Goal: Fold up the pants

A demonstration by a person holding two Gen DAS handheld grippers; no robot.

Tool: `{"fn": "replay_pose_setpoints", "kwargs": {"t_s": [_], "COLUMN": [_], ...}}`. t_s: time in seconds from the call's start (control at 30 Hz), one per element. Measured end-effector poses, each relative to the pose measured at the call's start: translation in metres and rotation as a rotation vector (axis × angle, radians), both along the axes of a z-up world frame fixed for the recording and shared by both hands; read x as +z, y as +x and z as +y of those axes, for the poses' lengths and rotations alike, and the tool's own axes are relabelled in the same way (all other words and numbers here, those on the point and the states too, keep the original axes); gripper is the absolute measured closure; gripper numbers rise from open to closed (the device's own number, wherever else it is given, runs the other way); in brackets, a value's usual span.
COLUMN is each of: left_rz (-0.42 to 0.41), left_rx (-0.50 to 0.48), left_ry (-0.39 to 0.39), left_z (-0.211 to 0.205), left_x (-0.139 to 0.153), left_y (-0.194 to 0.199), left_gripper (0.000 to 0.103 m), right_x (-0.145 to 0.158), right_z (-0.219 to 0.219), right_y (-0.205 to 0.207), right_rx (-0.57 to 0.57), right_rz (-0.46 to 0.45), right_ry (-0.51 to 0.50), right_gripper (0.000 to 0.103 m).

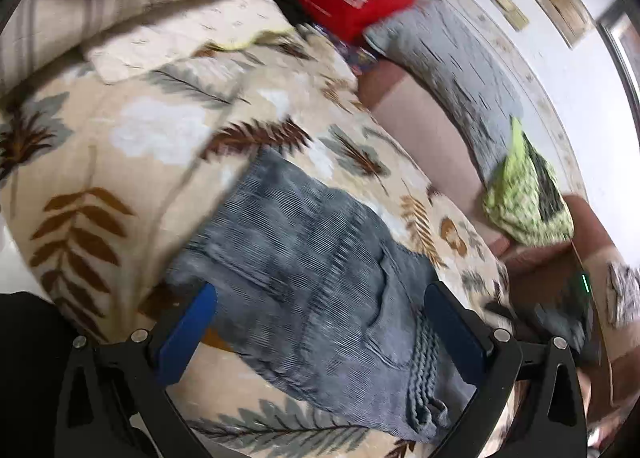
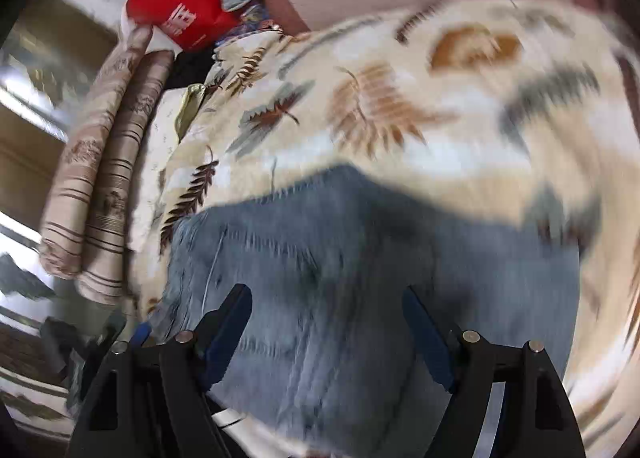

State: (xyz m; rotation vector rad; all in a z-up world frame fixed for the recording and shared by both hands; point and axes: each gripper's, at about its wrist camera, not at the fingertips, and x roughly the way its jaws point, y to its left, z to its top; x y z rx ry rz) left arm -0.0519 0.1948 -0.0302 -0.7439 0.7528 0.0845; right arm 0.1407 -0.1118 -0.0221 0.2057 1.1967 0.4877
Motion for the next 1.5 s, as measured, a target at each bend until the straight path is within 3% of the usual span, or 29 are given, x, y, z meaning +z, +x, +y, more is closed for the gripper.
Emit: {"fn": "replay_pose_setpoints", "kwargs": {"t_s": [0.1,0.17,0.2,0.27,0.37,0.43,0.53,0.7,0.77,0.87,1.0,1.1,1.2,1.23,1.27,1.33,1.4,1.5], "left_rz": [0.004,0.014,0.026,0.092,0.230,0.319,0.292,0.275,0.268,0.266,0.263,0.263,0.261,0.260,0.259,0.255,0.255,0.259], "left_rx": [-0.088,-0.113,-0.111,-0.094,-0.140,-0.172,-0.155,-0.154,-0.153,-0.151,-0.147,-0.144,-0.144,-0.144,-0.146,-0.147,-0.146,-0.139], "left_ry": [0.084,0.229,0.306,0.469,0.534,0.561,0.573,0.587,0.588,0.586,0.584,0.583,0.582,0.583,0.584,0.584,0.582,0.581], "left_z": [-0.018,-0.030,-0.033,-0.035,-0.032,-0.032,-0.032,-0.032,-0.033,-0.033,-0.032,-0.032,-0.032,-0.032,-0.032,-0.032,-0.032,-0.032], "left_x": [0.009,0.019,0.022,0.018,-0.012,-0.039,-0.040,-0.043,-0.042,-0.041,-0.041,-0.041,-0.041,-0.041,-0.041,-0.041,-0.042,-0.042], "left_y": [0.008,0.015,0.019,0.032,0.053,0.063,0.060,0.059,0.057,0.059,0.059,0.058,0.058,0.058,0.058,0.058,0.058,0.059], "left_gripper": [0.000,0.000,0.000,0.000,0.000,0.000,0.000,0.000,0.000,0.000,0.000,0.000,0.000,0.000,0.000,0.000,0.000,0.000], "right_x": [-0.005,-0.018,-0.023,-0.037,-0.060,-0.065,-0.049,-0.067,-0.066,-0.059,-0.028,-0.017,-0.038,-0.056,-0.068,-0.076,-0.060,-0.034], "right_z": [0.031,0.045,0.048,0.057,0.059,0.064,0.078,0.086,0.081,0.066,0.044,0.043,0.044,0.042,0.039,0.016,0.003,-0.002], "right_y": [0.038,0.061,0.070,0.086,0.099,0.100,0.094,0.098,0.100,0.106,0.099,0.085,0.077,0.081,0.086,0.099,0.095,0.076], "right_rx": [0.078,0.111,0.114,0.129,0.136,0.165,0.217,0.236,0.213,0.140,0.042,0.058,0.109,0.109,0.078,-0.021,-0.077,-0.018], "right_rz": [-0.071,-0.051,-0.026,0.006,0.085,0.081,-0.017,-0.038,-0.052,-0.030,-0.052,-0.012,0.099,0.144,0.150,0.155,0.113,0.070], "right_ry": [-0.181,-0.233,-0.217,-0.232,-0.210,-0.216,-0.304,-0.366,-0.337,-0.288,-0.178,-0.081,-0.016,-0.043,-0.096,-0.024,-0.015,0.023], "right_gripper": [0.024,0.035,0.047,0.051,0.053,0.078,0.099,0.099,0.097,0.082,0.082,0.082,0.083,0.083,0.086,0.088,0.083,0.083]}}
